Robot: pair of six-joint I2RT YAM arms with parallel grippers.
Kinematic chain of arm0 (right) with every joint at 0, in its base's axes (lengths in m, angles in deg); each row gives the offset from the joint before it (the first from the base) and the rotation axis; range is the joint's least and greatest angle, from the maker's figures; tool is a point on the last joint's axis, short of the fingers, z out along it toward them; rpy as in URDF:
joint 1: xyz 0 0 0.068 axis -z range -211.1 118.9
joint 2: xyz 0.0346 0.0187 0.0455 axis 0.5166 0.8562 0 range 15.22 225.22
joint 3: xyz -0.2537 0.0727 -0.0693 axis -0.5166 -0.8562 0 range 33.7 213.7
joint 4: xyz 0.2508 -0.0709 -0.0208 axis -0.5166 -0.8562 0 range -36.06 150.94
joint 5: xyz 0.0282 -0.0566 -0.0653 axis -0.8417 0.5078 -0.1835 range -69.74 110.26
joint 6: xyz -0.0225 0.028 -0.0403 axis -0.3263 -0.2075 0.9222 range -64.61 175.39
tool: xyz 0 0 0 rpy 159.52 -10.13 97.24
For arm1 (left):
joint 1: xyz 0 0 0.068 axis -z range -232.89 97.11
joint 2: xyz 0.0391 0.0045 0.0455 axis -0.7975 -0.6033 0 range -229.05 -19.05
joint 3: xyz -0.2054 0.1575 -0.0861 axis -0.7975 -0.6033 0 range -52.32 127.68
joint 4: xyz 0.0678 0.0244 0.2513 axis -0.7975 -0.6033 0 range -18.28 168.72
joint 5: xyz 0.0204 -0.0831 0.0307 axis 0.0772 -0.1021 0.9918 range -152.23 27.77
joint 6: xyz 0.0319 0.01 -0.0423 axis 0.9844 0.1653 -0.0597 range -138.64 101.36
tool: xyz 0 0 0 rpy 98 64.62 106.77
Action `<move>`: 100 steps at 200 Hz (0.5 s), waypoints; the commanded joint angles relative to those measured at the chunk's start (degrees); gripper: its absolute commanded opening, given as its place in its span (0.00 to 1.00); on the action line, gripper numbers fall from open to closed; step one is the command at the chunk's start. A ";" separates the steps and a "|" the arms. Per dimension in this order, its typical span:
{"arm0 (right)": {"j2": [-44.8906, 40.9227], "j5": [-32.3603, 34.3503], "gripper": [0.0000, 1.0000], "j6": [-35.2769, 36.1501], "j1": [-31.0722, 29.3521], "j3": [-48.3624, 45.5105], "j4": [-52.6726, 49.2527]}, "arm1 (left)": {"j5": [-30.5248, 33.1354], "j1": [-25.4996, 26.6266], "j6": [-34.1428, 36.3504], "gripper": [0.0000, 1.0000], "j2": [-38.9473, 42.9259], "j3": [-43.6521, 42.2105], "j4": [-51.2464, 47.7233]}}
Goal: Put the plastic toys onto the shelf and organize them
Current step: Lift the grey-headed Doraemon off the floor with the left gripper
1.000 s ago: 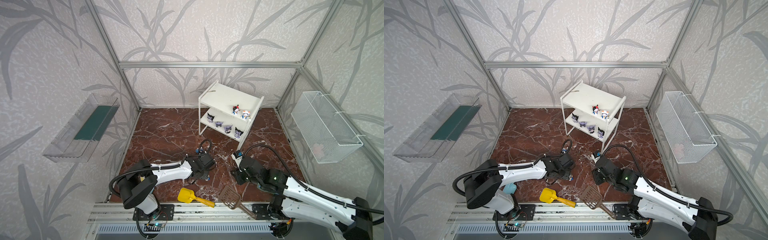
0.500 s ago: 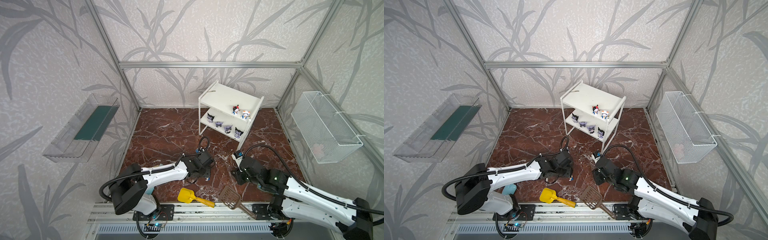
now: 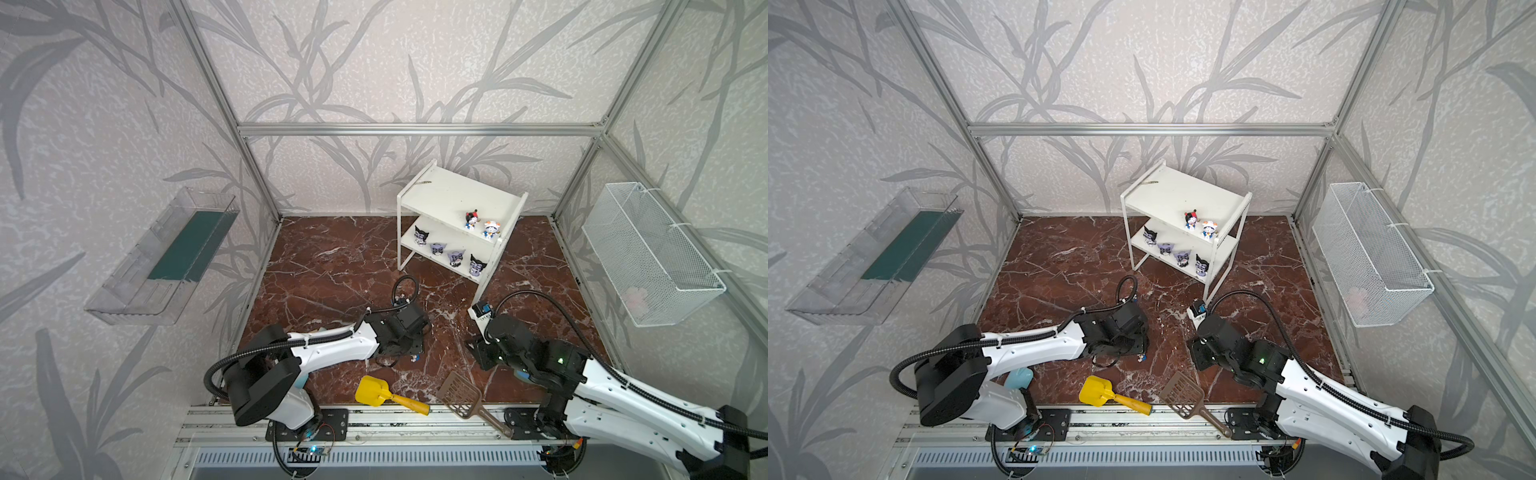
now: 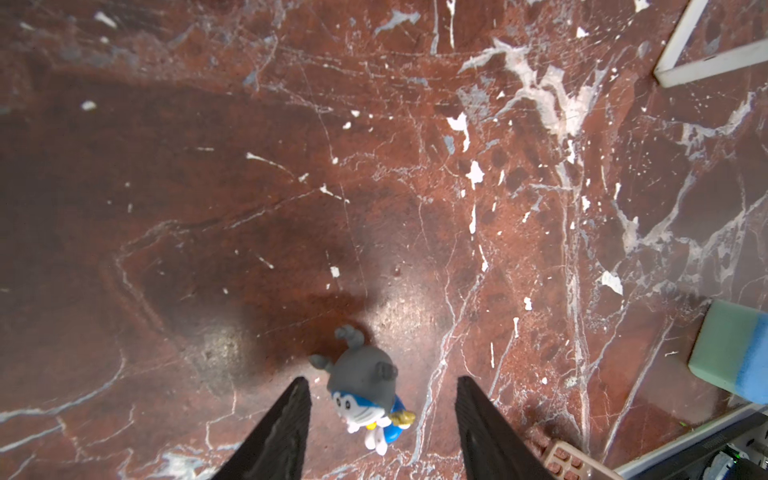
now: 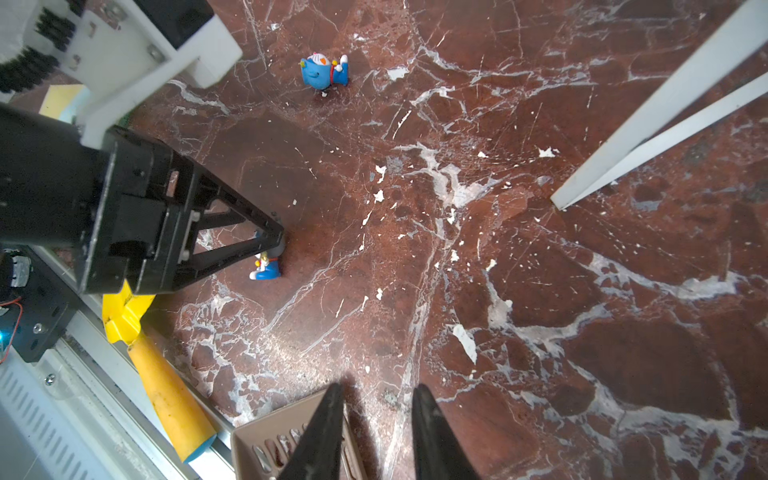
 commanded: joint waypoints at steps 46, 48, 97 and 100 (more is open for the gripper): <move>-3.22 -0.55 0.34 2.05 0.35 -1.22 -1.59 | -1.69 0.59 -5.48 0.58 -3.97 1.38 -2.54; -3.34 -0.91 0.35 2.24 0.35 -1.31 -1.43 | -1.67 0.62 -5.62 0.58 -4.01 1.40 -2.57; -5.74 -6.43 0.70 5.57 0.35 -2.52 -0.79 | -0.93 0.68 -5.42 0.53 -6.65 5.14 -5.37; -5.90 -6.53 0.71 5.62 0.36 -2.63 -0.77 | -0.93 0.64 -5.38 0.53 -6.92 5.37 -5.51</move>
